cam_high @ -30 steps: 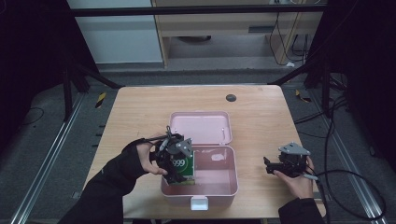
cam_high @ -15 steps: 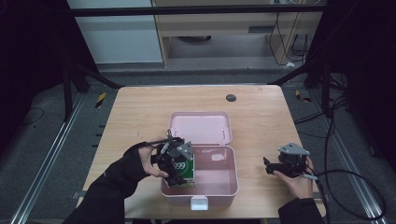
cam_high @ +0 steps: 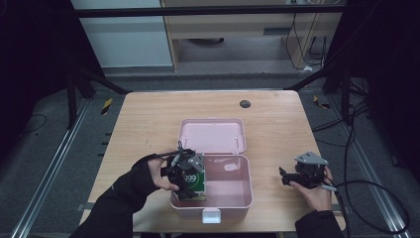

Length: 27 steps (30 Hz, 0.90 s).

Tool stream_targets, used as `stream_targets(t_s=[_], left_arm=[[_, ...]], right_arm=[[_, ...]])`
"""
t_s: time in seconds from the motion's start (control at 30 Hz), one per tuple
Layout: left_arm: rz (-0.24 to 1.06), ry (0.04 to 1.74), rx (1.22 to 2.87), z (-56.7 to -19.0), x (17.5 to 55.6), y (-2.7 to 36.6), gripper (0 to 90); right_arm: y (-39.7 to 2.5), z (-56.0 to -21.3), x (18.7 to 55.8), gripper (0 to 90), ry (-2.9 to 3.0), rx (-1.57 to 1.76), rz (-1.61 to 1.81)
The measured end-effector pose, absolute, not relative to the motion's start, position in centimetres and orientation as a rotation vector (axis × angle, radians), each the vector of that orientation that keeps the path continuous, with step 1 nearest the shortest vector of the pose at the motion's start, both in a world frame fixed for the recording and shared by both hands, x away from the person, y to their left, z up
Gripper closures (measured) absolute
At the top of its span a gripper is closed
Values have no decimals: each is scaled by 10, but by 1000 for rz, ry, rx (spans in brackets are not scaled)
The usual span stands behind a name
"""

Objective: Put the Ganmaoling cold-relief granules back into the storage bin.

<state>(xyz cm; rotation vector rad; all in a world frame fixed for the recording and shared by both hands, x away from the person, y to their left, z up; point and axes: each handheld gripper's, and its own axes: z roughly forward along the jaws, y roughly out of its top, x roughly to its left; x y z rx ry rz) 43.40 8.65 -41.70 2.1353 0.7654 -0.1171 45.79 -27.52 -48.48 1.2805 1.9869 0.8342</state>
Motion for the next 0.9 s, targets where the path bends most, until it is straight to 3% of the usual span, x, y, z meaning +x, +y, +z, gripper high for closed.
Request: stream_targets(t_s=[0.4, 0.57, 0.7, 0.9], left_arm=[[-68, 562, 2340, -418, 442, 98, 125], [-89, 603, 2225, -407, 441, 97, 115], [-44, 529, 2238, -390, 442, 104, 131], [-4, 559, 2112, -371, 439, 112, 218]], right_arm=[[-275, -485, 458, 12, 1988, 1284, 834], [-275, -485, 458, 11, 1989, 1285, 833], [-275, -485, 458, 11, 1990, 1287, 829], [-276, -485, 458, 12, 1998, 1290, 827]])
